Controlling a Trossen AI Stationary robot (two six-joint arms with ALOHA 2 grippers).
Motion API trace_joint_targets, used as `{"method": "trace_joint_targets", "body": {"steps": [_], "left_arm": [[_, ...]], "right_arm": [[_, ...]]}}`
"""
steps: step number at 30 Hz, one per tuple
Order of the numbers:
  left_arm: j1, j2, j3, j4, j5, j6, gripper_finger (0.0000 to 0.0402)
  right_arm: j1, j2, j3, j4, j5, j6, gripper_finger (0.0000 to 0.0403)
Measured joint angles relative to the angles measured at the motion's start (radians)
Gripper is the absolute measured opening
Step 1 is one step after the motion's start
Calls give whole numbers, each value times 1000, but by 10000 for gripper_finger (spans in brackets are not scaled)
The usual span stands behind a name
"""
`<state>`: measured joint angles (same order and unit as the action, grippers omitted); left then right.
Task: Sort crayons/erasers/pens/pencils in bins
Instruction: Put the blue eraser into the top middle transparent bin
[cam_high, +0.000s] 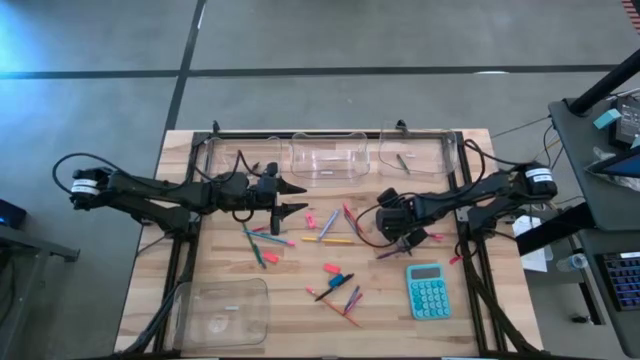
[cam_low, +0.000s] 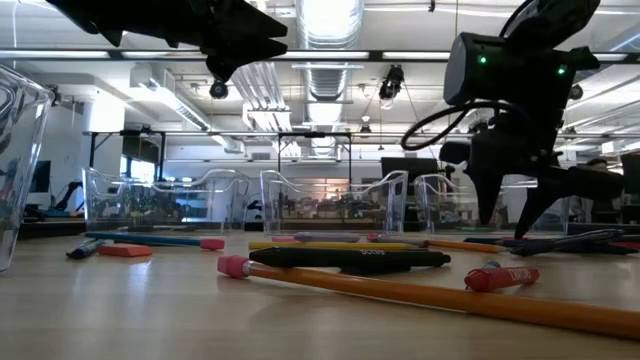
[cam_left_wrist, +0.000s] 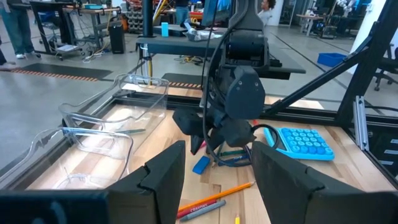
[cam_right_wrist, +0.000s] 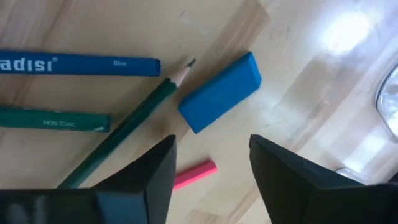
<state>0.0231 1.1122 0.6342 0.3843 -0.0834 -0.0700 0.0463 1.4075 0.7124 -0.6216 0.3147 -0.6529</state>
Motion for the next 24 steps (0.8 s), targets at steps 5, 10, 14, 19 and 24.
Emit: {"method": "trace_joint_targets", "body": {"steps": [5, 10, 14, 19, 24], "left_arm": [[0, 0, 0, 0, 0, 0, 170], [0, 0, 0, 0, 0, -1, 170], [0, 0, 0, 0, 0, -1, 170], [0, 0, 0, 0, 0, -1, 170], [0, 0, 0, 0, 0, -1, 170]], "right_arm": [[4, 32, 2, 22, 8, -63, 203], [8, 39, 3, 30, 23, -119, 203], [11, 39, 3, 51, 30, -155, 203], [10, 40, 2, 83, 34, -192, 203], [10, 44, 2, 88, 34, -197, 203]]}}
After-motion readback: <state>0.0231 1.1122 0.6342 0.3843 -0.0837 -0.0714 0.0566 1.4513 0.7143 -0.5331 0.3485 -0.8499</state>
